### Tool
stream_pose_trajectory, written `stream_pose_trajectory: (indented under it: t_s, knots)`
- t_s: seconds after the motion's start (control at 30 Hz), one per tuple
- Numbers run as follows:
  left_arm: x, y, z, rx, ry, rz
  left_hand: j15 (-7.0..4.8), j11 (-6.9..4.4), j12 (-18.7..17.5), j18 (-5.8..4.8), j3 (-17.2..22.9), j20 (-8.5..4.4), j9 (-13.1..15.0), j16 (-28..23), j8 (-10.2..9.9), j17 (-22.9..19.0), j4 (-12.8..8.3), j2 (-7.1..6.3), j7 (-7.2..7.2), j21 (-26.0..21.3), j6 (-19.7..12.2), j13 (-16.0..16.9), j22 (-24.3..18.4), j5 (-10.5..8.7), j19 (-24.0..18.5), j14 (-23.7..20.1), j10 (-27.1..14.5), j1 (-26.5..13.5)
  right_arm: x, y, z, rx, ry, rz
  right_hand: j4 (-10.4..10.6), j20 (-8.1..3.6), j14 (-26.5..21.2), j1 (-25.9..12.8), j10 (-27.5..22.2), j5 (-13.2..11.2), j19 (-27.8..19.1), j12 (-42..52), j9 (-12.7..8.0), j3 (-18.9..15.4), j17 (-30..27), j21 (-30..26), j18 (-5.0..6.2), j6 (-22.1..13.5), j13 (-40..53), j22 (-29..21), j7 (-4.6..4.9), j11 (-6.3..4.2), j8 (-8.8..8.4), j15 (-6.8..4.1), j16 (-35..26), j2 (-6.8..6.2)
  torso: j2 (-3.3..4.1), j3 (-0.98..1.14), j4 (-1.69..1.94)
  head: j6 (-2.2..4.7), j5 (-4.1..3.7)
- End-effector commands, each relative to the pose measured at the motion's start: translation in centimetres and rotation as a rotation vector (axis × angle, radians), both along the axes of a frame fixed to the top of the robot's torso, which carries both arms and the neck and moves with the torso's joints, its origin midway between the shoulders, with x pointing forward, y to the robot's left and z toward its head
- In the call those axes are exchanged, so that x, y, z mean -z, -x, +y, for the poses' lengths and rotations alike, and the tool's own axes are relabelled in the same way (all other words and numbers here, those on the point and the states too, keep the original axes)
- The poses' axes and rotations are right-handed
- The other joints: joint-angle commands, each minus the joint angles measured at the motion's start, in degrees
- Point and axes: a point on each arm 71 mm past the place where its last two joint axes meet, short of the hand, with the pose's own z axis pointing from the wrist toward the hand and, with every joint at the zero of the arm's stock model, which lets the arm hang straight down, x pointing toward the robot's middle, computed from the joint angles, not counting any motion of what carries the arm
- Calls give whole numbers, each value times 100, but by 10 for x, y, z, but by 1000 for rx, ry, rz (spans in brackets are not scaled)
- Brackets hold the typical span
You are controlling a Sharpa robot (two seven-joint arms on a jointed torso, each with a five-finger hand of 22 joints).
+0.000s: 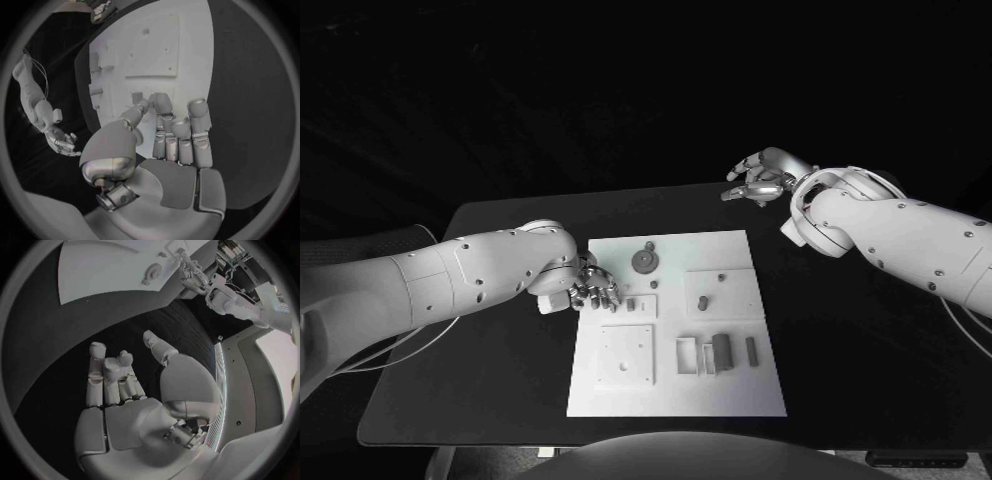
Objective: Assemble the parts on the task board
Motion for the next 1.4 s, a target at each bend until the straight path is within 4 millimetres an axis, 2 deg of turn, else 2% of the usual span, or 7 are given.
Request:
stream_pose_trajectory:
  t_s: [0.03,0.23,0.37,0.87,1.03,1.13,1.4]
  knots:
    - [1,3,-5,30,17,31,-2,-7,34,96,30,3,11,6,-39,9,-71,70,5,15,36,-4,116,62,-19,-24,-38,167,1,0,1,-12,8,3,37,-46,-34,-60,-37,19,-1,19,-8,-13,-6,-30,79,18,-9,102,116,0,29,20,37,2,1,-1,2,-7,0]
    - [1,4,-5,30,22,33,1,-5,35,92,91,11,15,9,-43,13,-177,139,6,25,36,-7,116,134,-15,-25,-36,367,1,0,1,-12,8,4,39,-46,-34,-61,-37,18,-1,20,-9,-13,-6,-30,79,18,-10,102,116,0,30,20,37,2,2,-4,4,-10,0]
    - [1,4,-5,27,28,29,5,-2,35,89,111,17,19,9,-48,15,-209,194,9,28,32,-9,114,91,-16,-27,-37,490,1,0,1,-13,8,5,41,-45,-34,-63,-37,18,-1,21,-9,-14,-6,-30,79,18,-11,102,116,0,30,20,37,4,1,-4,4,-9,2]
    - [-1,4,-9,13,71,-13,10,4,24,88,114,23,23,-1,-56,12,-225,201,15,26,23,-18,113,97,-29,-35,-49,648,1,1,1,-14,8,5,45,-45,-33,-67,-37,18,0,23,-9,-14,-7,-30,79,18,-13,102,116,0,32,21,38,6,0,1,0,-17,1]
    - [-2,3,-8,18,70,-64,11,2,25,87,106,28,26,5,-55,16,-222,176,12,35,40,-22,115,267,-25,-28,-37,748,1,1,1,-13,8,5,45,-45,-33,-68,-38,18,0,23,-9,-15,-7,-30,79,18,-14,102,116,0,32,21,38,6,0,3,0,-16,1]
    - [-3,4,-8,22,72,-95,0,-11,35,89,94,27,28,19,-50,25,-223,134,0,57,75,-20,118,472,1,-6,-8,828,1,1,1,-13,8,5,46,-45,-33,-69,-38,18,0,24,-9,-16,-8,-30,79,18,-14,102,116,0,32,21,38,6,-1,3,0,-16,2]
    - [-4,5,-5,17,74,-142,-16,-27,45,89,82,29,24,29,-51,31,-217,94,-15,86,119,-19,118,624,33,30,32,892,2,1,1,-13,8,5,47,-45,-33,-70,-38,18,0,25,-9,-16,-8,-31,79,18,-15,102,116,0,33,21,38,6,0,-2,3,-11,-4]
